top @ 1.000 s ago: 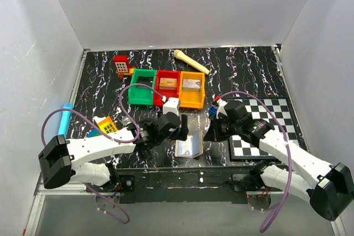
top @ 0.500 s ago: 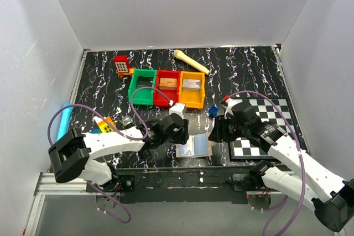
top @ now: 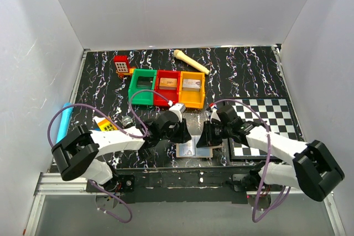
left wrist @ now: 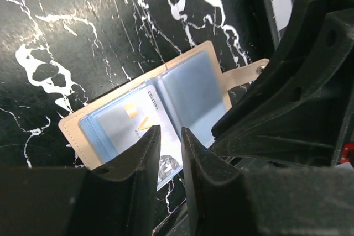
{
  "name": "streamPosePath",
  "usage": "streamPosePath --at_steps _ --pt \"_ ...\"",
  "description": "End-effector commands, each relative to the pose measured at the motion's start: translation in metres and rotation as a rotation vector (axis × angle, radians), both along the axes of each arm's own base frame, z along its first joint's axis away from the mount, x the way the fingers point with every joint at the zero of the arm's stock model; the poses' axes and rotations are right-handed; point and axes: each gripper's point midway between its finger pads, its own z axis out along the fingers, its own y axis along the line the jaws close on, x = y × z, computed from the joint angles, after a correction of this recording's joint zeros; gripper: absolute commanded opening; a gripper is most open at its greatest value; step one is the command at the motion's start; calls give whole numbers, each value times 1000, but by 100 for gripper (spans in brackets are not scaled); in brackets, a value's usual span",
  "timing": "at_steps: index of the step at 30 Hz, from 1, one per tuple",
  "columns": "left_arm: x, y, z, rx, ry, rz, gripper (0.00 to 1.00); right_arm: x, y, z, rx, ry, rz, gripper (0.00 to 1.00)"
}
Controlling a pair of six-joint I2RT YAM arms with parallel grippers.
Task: Take the credit cards out of the card holder
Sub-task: Remove the credit card from the card holder.
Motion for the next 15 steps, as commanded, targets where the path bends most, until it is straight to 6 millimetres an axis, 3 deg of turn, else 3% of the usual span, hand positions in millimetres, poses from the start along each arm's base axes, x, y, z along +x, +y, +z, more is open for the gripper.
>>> streamPosePath --at_steps 1,15 --pt "-7 -7 -8 -40 52 -22 20 9 20 5 115 -24 2 30" --pt "-5 6 -31 51 119 59 3 10 12 -40 29 42 -47 35"
